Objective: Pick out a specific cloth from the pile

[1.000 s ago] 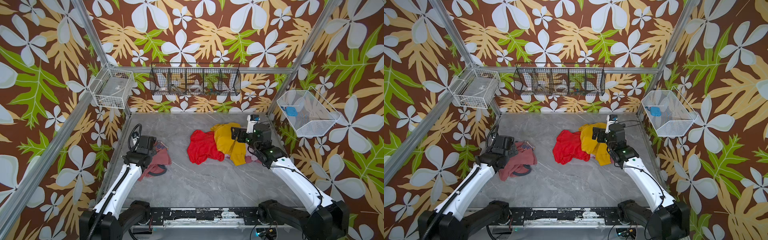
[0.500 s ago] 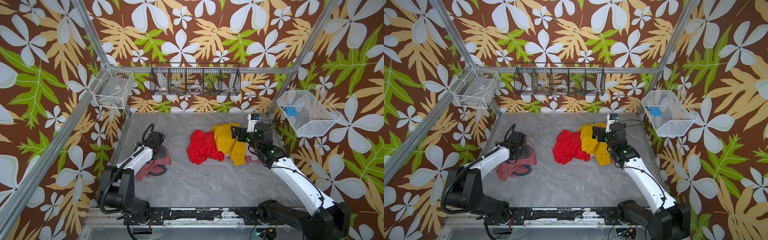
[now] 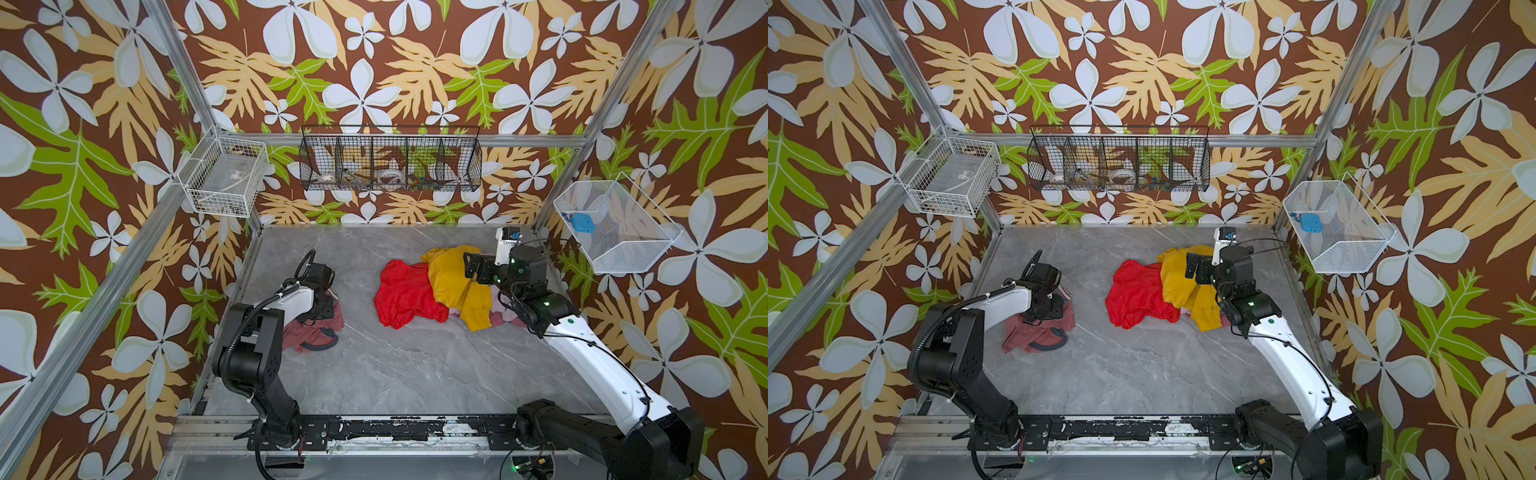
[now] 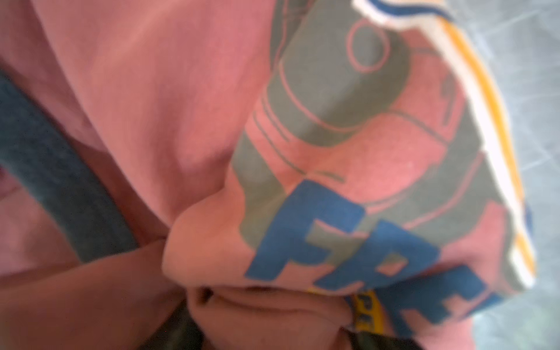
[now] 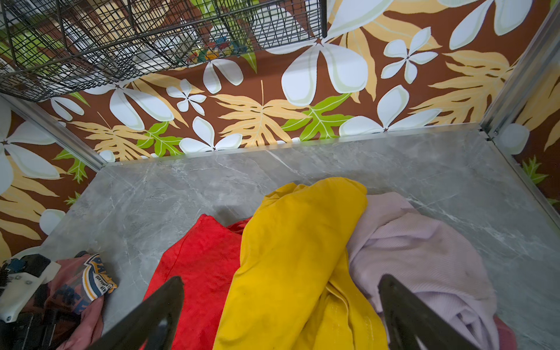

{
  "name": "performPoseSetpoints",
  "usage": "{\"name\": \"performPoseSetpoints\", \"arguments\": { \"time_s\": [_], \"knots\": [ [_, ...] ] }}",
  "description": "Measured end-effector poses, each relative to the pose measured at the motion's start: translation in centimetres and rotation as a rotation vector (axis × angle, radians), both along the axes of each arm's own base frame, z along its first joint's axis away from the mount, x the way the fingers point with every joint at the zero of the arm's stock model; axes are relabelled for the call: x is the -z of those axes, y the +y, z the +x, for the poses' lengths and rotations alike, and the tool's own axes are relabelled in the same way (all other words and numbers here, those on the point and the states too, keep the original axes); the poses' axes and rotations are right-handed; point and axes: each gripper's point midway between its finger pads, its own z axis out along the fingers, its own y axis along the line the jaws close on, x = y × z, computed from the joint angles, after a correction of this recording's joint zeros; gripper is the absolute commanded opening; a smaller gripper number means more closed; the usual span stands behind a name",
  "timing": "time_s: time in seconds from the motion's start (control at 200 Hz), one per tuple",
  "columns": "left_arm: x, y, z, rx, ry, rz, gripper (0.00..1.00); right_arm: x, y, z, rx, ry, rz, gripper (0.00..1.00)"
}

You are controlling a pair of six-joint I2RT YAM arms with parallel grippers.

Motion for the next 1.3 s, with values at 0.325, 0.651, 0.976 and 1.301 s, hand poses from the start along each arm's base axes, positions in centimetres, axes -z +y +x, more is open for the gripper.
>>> {"name": "performPoseSetpoints", "arguments": {
  "time_s": [0.325,0.651,0.976,1.301],
  "knots": [
    [-1.4,0.8,2.1,-0.032,-0.096,-0.115,0.00,0.0,-0.2,-0.2,0.004,0.004,-0.015,1.00],
    [-5.9,0.8,10.3,0.015,-0.245,-0.070,0.00,-0.1,-0.6,-0.5,0.020,0.005,-0.021,1.00],
    [-3.7,2.0,14.9,0.024,-0.202,0.039,0.00,-1.1,-1.6,-1.5,0.057,-0.022,-0.027,1.00],
    [-2.3,2.8,14.8,0.032,-0.164,0.098,0.03,0.3,-2.5,-2.9,0.089,-0.012,-0.023,0.99]
  ]
}}
